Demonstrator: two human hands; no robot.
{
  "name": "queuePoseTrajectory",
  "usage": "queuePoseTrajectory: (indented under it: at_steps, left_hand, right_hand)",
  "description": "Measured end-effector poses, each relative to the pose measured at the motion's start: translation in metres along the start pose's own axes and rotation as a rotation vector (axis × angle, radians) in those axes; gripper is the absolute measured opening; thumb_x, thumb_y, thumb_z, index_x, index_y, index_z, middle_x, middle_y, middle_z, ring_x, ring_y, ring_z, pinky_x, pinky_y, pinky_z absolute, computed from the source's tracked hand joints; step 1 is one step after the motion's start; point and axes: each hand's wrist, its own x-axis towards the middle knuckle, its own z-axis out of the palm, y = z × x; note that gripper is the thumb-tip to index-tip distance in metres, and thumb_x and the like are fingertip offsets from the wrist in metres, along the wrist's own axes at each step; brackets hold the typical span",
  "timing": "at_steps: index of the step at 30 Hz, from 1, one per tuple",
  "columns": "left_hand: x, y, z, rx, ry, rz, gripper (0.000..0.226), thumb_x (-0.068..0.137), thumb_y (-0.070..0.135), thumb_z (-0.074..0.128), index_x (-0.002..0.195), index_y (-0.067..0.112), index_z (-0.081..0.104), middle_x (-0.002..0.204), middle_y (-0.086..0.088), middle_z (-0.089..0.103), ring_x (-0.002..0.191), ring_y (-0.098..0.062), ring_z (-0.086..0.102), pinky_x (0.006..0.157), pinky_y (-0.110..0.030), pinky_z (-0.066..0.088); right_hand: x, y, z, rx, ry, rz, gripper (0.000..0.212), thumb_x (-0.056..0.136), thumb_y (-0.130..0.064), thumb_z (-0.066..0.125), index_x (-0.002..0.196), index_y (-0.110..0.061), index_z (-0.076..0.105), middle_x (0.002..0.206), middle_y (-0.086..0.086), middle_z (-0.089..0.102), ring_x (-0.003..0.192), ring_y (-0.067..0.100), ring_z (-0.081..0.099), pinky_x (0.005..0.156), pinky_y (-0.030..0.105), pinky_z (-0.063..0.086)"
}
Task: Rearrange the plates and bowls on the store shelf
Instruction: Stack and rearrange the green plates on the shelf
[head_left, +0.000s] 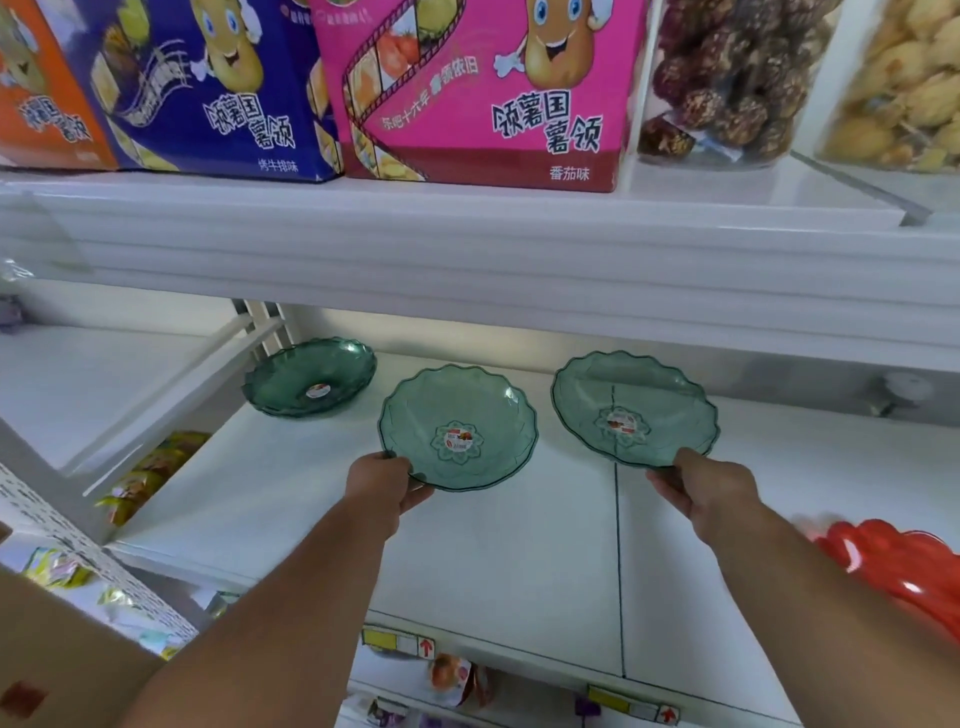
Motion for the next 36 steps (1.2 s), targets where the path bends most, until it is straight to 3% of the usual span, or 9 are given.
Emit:
queuePoseTrajectory:
  at_steps: [3,7,14,18,22,26,32,36]
  left_hand:
    - [0.016,0.007,-0.006,0.004,-0.016,-0.006,0.022,0.095,-0.007,0.048,0.109,0.002,0.061,0.100,-0.022,0.071,0.088,-0.036,0.073,0.065,-0.044,0.063]
    - [0.037,0.013,-0.013,0.010,-0.026,-0.003,0.018,0.095,-0.007,0.047,0.104,0.002,0.060,0.090,-0.017,0.069,0.077,-0.031,0.071,0.064,-0.042,0.063]
    - [0.064,0.019,-0.014,0.034,-0.056,-0.016,0.016,0.097,-0.005,0.048,0.106,0.002,0.059,0.091,-0.017,0.068,0.077,-0.031,0.071,0.080,-0.045,0.061]
    - [0.076,0.022,-0.010,0.027,-0.080,-0.021,0.018,0.096,-0.005,0.048,0.108,0.003,0.059,0.090,-0.017,0.068,0.076,-0.032,0.072,0.083,-0.046,0.060]
    - [0.090,0.026,-0.008,0.020,-0.100,-0.029,0.018,0.096,-0.005,0.047,0.108,0.002,0.059,0.086,-0.016,0.068,0.072,-0.031,0.071,0.081,-0.044,0.061]
    - [0.103,0.029,-0.008,0.007,-0.137,-0.044,0.019,0.095,-0.005,0.049,0.106,0.002,0.063,0.087,-0.017,0.071,0.076,-0.032,0.073,0.082,-0.044,0.061]
    - [0.120,0.033,-0.007,0.001,-0.119,-0.074,0.016,0.095,0.000,0.051,0.086,0.008,0.062,0.083,-0.016,0.071,0.074,-0.032,0.073,0.071,-0.037,0.061]
    - [0.128,0.036,-0.004,-0.012,-0.131,-0.075,0.019,0.097,-0.002,0.051,0.082,0.008,0.058,0.084,-0.017,0.068,0.078,-0.035,0.071,0.083,-0.043,0.060]
  right_hand:
    - [-0.002,0.007,0.011,0.015,0.028,-0.005,0.007,0.091,-0.004,0.062,0.091,0.003,0.063,0.098,0.020,0.069,0.070,0.026,0.068,0.058,0.038,0.060]
    - [-0.002,0.015,0.028,0.013,0.048,-0.016,0.009,0.090,-0.004,0.063,0.092,0.005,0.063,0.095,0.020,0.070,0.070,0.026,0.069,0.059,0.038,0.060]
    - [-0.007,0.025,0.064,0.061,0.056,-0.035,0.008,0.090,-0.003,0.064,0.090,0.005,0.063,0.090,0.020,0.069,0.068,0.026,0.069,0.058,0.036,0.061]
    - [-0.007,0.028,0.085,0.078,0.059,-0.046,0.007,0.090,-0.002,0.063,0.090,0.005,0.064,0.090,0.020,0.070,0.068,0.027,0.070,0.065,0.039,0.063]
    - [-0.006,0.031,0.107,0.070,0.066,-0.056,0.006,0.090,-0.001,0.062,0.086,0.003,0.064,0.088,0.020,0.071,0.065,0.026,0.071,0.088,0.046,0.058]
    - [-0.009,0.035,0.132,0.051,0.049,-0.066,0.005,0.089,-0.001,0.062,0.087,0.004,0.064,0.087,0.019,0.071,0.064,0.025,0.071,0.090,0.045,0.058]
    - [-0.012,0.046,0.171,0.007,0.021,-0.074,0.008,0.087,-0.002,0.062,0.083,0.004,0.066,0.078,0.017,0.074,0.054,0.023,0.073,0.096,0.051,0.054]
    - [-0.018,0.052,0.200,-0.010,-0.021,-0.077,0.009,0.088,-0.001,0.060,0.085,0.005,0.065,0.085,0.021,0.073,0.051,0.022,0.072,0.089,0.049,0.058]
